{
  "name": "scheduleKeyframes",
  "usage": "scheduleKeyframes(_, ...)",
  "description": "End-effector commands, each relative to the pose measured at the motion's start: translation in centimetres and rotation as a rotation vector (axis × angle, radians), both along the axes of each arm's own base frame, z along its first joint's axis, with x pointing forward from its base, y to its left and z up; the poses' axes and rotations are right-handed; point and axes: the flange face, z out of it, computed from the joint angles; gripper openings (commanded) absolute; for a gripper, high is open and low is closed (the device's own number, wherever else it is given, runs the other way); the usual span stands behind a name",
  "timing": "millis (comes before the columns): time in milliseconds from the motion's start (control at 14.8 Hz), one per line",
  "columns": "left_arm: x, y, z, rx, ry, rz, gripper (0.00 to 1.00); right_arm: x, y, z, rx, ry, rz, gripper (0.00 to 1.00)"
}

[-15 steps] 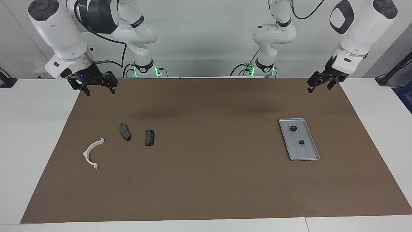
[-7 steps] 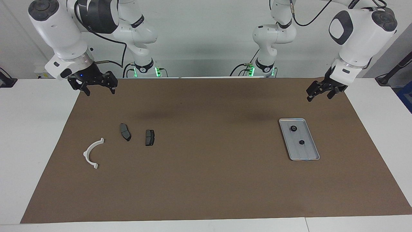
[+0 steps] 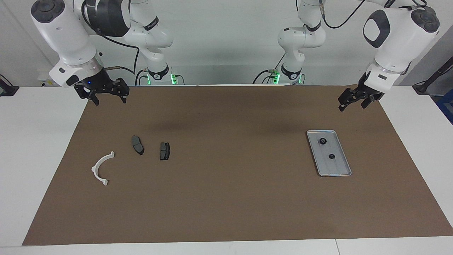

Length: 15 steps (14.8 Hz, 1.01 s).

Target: Pick bearing gear from pile to tray

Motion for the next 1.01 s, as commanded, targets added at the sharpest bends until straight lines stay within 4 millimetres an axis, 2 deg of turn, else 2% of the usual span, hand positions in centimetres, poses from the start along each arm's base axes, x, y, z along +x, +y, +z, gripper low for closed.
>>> scheduleKeyframes(0,0.0,0.2,0.7,0.007,-0.001,-0.009,1.00,-0.3,-0.6,0.2,0.007,-0.022,-0.014,1.00)
scheduleKeyframes(608,0.3,-0.5,0.7,0.012,-0.015,-0.026,1.00,-0.3,-0.6,0.2,0.007,-0.020,-0.014,1.00)
scheduleKeyframes(676,0.3,-0.8,1.0,0.033,-0.014,-0.040,1.00,-0.3,-0.6,0.2,0.007,-0.022,-0.014,1.00)
scheduleKeyframes(744,0.4,-2.0,2.1,0.052,-0.032,-0.066,1.00,-0.3,-0.6,0.2,0.007,-0.020,-0.014,1.00)
scheduleKeyframes(946,0.2,-2.3,2.4,0.055,-0.024,-0.071,1.00,-0.3,-0.6,0.2,0.007,-0.020,-0.014,1.00)
